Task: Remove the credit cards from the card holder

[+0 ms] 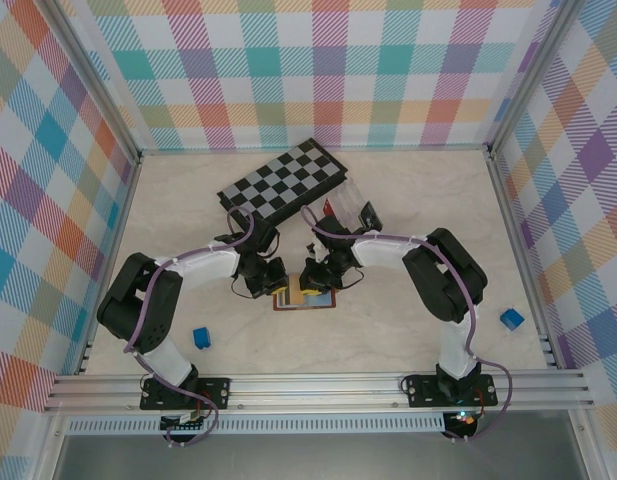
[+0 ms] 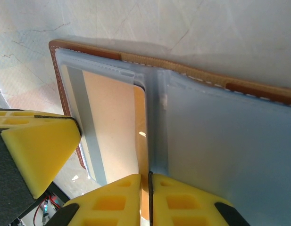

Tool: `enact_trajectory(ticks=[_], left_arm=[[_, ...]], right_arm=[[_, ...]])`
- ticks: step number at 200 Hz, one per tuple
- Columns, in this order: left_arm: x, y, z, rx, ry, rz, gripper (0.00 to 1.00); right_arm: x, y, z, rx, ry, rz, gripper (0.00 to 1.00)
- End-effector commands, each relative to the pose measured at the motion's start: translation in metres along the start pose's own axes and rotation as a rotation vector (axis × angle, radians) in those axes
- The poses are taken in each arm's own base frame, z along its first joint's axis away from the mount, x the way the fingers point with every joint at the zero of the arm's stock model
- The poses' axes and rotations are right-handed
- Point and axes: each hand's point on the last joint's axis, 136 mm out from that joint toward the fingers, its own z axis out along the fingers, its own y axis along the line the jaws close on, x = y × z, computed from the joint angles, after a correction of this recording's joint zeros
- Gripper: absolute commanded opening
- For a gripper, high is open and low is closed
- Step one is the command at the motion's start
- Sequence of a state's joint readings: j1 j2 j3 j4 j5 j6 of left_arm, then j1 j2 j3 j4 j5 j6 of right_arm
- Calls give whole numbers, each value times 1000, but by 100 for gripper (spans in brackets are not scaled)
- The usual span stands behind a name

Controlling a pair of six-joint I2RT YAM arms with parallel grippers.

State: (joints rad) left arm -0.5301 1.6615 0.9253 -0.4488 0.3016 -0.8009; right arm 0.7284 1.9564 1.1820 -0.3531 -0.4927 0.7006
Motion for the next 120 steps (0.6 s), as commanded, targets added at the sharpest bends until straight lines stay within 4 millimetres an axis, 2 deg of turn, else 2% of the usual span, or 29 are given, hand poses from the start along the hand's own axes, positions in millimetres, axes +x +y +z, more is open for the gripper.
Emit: enact_trajectory(ticks=[1, 59, 120], left_arm=[[16, 33, 13, -118, 40, -37, 2], [16, 32, 9, -109, 31, -29, 5], [8, 17, -5, -86, 7, 37, 11]], right_arm=[[5, 6, 6, -35, 27, -24, 11], [2, 13, -6, -45, -13, -44, 6], [7, 6, -19, 7, -52, -64, 6]])
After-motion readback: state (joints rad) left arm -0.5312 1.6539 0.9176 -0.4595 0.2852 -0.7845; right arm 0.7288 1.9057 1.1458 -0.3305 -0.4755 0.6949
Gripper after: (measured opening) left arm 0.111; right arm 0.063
